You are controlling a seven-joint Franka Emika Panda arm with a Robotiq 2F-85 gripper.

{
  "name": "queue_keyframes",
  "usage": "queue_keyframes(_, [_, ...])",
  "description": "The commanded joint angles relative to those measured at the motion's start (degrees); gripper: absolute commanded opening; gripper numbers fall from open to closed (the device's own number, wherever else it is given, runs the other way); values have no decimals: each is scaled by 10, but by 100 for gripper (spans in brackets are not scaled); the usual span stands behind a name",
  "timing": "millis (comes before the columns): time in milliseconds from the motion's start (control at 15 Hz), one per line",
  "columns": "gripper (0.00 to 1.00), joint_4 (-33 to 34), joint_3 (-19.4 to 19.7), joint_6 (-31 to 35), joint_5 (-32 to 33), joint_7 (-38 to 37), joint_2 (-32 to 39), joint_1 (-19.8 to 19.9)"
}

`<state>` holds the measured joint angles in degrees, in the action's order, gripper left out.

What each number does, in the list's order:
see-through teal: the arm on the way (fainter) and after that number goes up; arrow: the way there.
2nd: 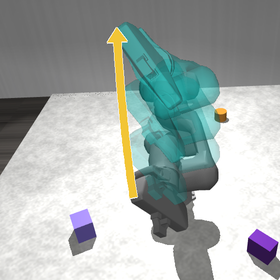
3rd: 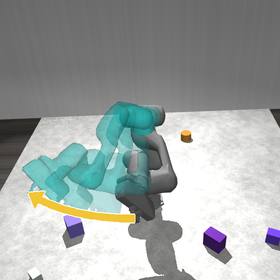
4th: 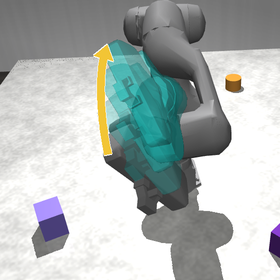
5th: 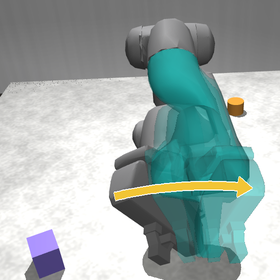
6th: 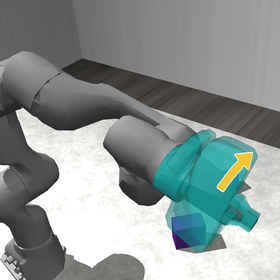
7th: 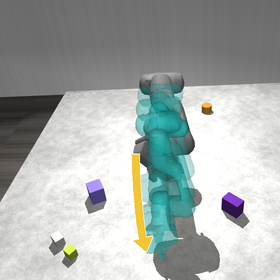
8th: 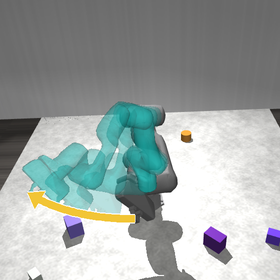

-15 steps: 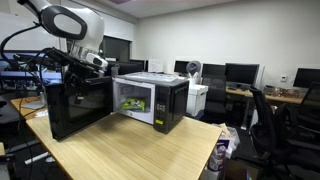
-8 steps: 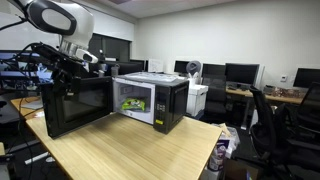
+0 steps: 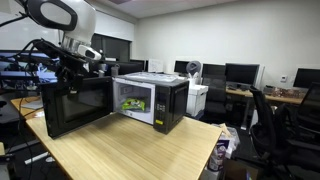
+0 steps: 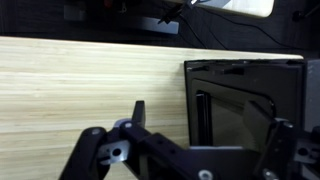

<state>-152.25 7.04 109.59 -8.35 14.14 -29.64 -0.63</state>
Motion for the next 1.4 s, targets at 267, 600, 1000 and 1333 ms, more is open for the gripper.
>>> queue_keyframes(267, [100,50,20,70,-12,-48,77,45])
queue_keyframes(600, [100,47,6,122,-44,-149,115,44])
queue_keyframes(1000, [100,41,-16,219,-103,-227,141,35])
queue_keyframes(1333, [100,38,-27,299,-136,-253,170,30])
